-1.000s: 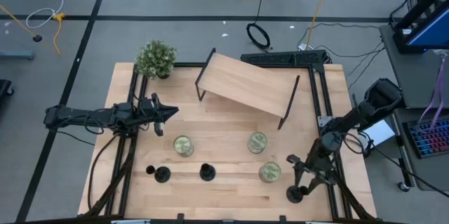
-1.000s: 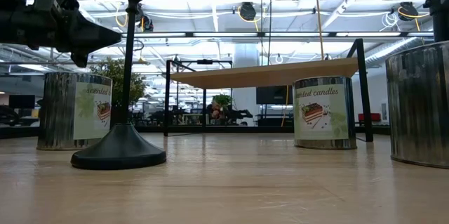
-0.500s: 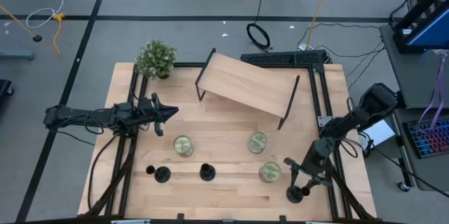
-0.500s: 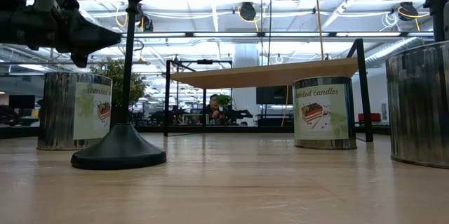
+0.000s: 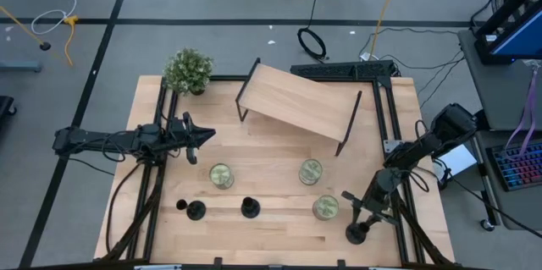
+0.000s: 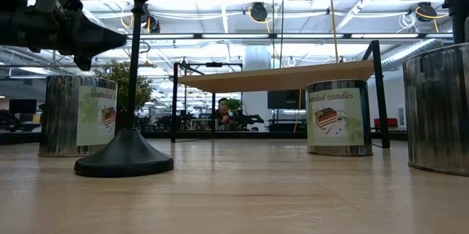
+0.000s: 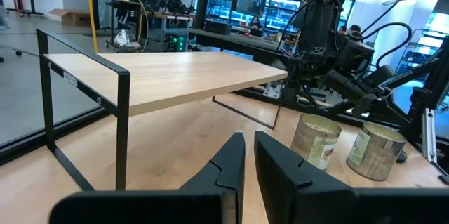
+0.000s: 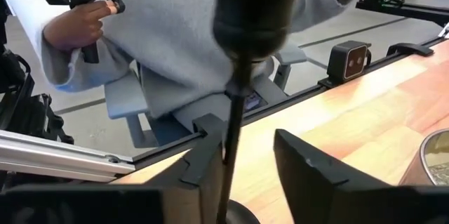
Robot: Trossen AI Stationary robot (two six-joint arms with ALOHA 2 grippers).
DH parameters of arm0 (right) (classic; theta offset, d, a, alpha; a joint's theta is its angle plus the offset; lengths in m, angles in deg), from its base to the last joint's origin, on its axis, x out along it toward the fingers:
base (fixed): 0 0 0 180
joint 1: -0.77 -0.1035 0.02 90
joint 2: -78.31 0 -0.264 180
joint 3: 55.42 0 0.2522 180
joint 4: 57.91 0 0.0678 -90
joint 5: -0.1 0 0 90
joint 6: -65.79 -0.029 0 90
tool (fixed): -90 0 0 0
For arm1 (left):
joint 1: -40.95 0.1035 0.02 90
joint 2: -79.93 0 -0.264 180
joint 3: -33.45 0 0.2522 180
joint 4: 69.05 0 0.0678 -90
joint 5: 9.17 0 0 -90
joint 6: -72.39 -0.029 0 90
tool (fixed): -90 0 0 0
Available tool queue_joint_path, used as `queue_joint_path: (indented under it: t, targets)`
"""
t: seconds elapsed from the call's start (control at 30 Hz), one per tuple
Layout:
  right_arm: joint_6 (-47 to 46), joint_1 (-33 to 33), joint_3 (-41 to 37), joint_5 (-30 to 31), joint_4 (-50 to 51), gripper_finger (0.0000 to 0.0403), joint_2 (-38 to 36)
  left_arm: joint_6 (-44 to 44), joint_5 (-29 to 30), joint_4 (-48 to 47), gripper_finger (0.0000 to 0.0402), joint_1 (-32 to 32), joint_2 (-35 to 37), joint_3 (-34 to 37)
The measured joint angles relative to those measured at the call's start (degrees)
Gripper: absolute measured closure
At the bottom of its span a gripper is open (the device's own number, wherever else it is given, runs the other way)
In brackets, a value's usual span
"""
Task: Pick & Place candle stick holders
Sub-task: Put the right black candle holder on the shelf
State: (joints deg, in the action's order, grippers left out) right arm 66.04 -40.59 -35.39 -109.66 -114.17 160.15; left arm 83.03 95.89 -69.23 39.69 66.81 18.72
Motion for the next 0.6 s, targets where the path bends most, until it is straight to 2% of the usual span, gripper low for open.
queue_joint_path:
  t: [0.3,0.6]
  targets:
    - [0.6,0.0,0.0,0.1,0.1,0.0389,0.0,-1.5,0.0,0.0,0.0364,0.0,0.0,0.0]
    - [4.4,0.4,0.0,1.9,-2.6,0.0388,-1.2,-1.6,0.0,0.0,0.0364,0.0,0.0,0.0]
